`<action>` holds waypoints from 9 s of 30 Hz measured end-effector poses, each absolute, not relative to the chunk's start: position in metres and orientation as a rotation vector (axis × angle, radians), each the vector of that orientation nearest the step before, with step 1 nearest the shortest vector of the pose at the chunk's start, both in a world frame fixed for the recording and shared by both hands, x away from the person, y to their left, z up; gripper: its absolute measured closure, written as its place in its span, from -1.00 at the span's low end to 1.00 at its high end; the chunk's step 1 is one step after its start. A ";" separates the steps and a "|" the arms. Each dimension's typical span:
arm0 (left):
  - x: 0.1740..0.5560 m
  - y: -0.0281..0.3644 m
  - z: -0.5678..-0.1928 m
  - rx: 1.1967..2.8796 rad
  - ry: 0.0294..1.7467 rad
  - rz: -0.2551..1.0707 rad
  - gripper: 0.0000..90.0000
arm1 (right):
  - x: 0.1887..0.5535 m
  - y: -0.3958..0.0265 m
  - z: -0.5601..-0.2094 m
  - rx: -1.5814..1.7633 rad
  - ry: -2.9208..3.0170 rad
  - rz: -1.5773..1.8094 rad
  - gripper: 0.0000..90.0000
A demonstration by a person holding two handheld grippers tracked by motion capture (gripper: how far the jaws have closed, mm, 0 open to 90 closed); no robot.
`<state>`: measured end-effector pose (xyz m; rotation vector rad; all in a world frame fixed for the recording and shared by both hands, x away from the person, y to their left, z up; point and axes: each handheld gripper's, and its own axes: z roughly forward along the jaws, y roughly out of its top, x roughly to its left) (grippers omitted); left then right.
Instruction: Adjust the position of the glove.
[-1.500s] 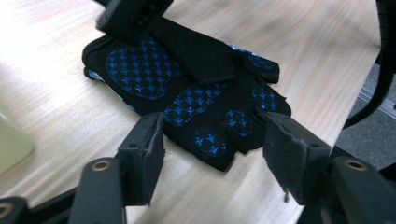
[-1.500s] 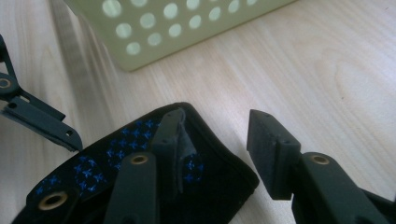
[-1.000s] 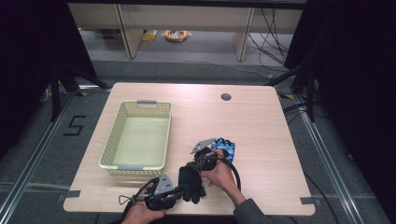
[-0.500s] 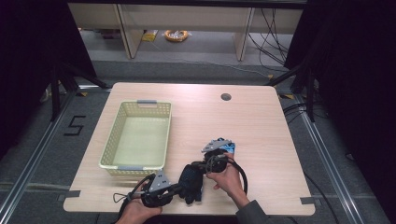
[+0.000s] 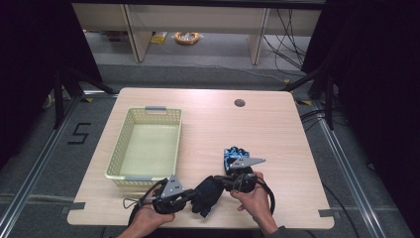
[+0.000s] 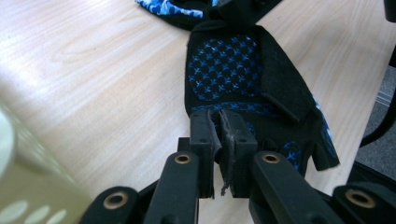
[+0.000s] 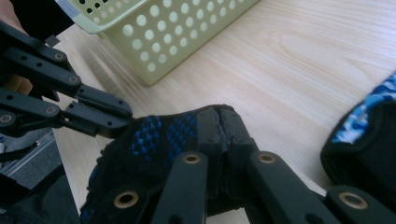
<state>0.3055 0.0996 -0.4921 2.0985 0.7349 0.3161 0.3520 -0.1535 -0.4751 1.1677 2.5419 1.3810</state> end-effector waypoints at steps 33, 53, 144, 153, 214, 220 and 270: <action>0.337 0.049 -0.511 2.225 0.606 0.346 0.83 | 0.325 -0.201 -0.505 1.361 2.451 1.266 0.95; 0.335 0.056 -0.508 2.157 0.645 0.425 0.54 | 0.323 -0.199 -0.502 1.380 2.424 1.177 0.44; 0.268 0.150 -0.510 2.121 0.890 0.157 -0.32 | 0.420 -0.152 -0.497 1.405 2.411 0.912 0.52; 0.268 0.151 -0.508 2.111 0.878 0.150 -0.32 | 0.421 -0.165 -0.501 1.337 2.457 0.991 0.94; 0.279 0.141 -0.506 2.097 0.860 0.162 -0.27 | 0.311 -0.152 -0.478 0.587 2.794 1.136 0.87; 0.291 0.122 -0.502 2.099 0.786 0.176 -0.23 | 0.304 -0.158 -0.471 0.689 2.735 1.177 0.53; 0.296 0.069 -0.492 2.257 0.464 0.221 0.89 | 0.311 -0.207 -0.461 0.902 2.593 0.950 0.94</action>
